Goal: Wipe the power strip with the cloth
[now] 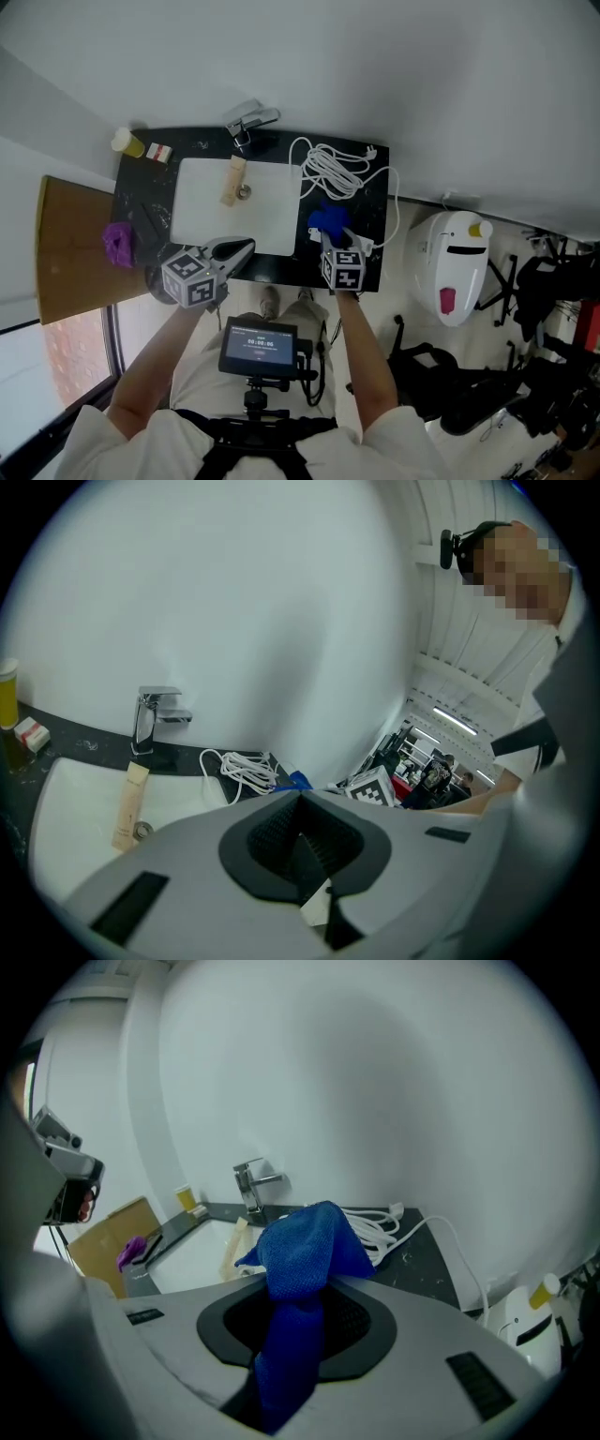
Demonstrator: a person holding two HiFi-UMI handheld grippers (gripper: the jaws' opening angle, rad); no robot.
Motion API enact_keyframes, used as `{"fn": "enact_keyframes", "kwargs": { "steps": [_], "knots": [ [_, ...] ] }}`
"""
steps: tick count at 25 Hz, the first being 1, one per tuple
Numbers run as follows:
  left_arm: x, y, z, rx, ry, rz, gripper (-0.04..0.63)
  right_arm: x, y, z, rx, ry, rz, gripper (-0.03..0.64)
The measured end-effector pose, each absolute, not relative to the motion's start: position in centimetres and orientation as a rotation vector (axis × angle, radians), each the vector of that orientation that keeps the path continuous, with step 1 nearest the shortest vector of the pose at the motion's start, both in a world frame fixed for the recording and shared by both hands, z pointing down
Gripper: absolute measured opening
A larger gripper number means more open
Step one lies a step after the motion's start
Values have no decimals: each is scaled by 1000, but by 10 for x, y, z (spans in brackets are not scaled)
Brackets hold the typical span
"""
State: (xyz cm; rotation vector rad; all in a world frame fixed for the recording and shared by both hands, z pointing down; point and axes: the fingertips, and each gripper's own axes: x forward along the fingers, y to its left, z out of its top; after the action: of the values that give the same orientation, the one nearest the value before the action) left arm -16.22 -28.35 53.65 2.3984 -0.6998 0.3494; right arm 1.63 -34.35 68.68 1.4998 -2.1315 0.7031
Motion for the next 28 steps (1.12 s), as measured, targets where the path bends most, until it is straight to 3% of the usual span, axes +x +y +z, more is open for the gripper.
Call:
{"fn": "enact_keyframes", "kwargs": {
  "steps": [9,28],
  "knots": [
    [-136,-308,553,2404,-724,357,6,-6,-363,750,1375,-2082,666,94],
    [-108,-319,562,2380,-757,356,6,-7,-368,752,1284,-2108,541,95]
  ]
}}
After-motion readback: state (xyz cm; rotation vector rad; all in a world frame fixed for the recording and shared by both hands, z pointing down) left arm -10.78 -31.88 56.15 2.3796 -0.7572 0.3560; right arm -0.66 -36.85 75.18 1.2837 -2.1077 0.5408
